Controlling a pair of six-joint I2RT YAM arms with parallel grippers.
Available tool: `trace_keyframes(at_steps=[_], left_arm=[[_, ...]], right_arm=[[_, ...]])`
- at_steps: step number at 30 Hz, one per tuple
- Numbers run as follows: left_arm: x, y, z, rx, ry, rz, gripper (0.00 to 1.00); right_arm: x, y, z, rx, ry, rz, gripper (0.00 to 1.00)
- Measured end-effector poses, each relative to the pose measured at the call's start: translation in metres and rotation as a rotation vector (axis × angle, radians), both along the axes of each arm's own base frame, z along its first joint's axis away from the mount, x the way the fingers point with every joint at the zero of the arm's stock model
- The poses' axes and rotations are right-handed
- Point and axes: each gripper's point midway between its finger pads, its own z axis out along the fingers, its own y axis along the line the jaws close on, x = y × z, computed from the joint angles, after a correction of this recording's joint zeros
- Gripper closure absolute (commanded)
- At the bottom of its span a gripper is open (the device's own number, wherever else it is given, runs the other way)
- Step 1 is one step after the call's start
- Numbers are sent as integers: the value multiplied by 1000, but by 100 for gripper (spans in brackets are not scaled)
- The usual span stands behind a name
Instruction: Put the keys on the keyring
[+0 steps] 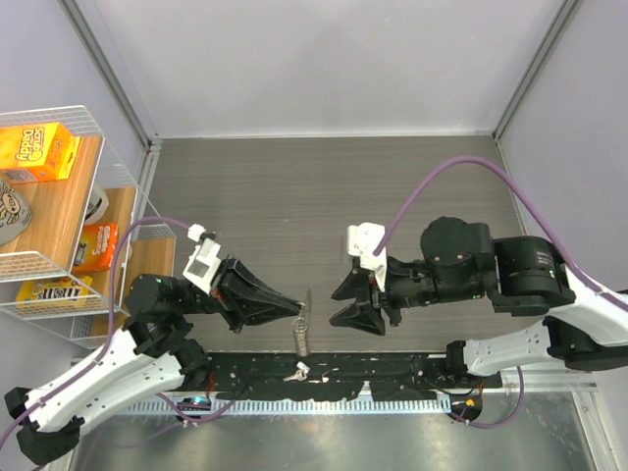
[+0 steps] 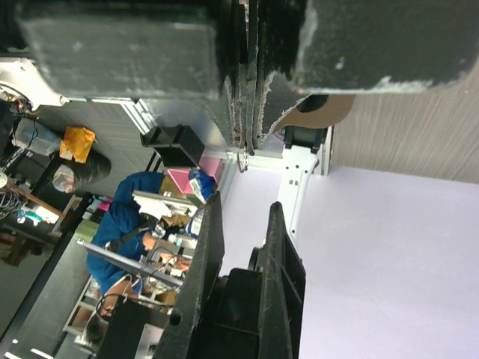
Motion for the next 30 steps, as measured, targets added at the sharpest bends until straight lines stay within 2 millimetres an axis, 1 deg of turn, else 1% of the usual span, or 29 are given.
trace_keyframes(at_steps=[3, 5, 7, 8, 10, 12, 13, 15, 20, 24, 27, 30], left_arm=[[1, -1, 3, -40, 14, -8, 100], [2, -1, 3, -60, 25, -11, 100], [3, -1, 2, -79, 38, -9, 100], [3, -1, 3, -89, 42, -7, 100], [4, 0, 3, -105, 52, -2, 100], [4, 3, 6, -122, 54, 6, 100], [4, 4, 7, -128, 53, 10, 100], [3, 8, 10, -146, 50, 21, 100], [1, 19, 15, -174, 38, 54, 100], [3, 24, 10, -155, 34, 99, 100], [6, 27, 2, -125, 38, 133, 100], [9, 29, -5, -94, 45, 165, 100]], right_arm=[[5, -8, 0, 28, -16, -29, 51], [9, -11, -6, 32, -28, -54, 50], [14, -12, -14, 28, -39, -82, 50], [18, -12, -21, 20, -46, -102, 49], [25, -12, -34, -1, -58, -136, 45], [32, -12, -53, -26, -68, -176, 41], [35, -11, -61, -34, -69, -192, 38], [42, -12, -85, -53, -64, -242, 34], [62, -20, -143, -114, -2, -371, 33], [75, -21, -179, -137, 65, -456, 34], [75, -16, -209, -151, 131, -472, 35], [66, -7, -244, -192, 208, -456, 38]])
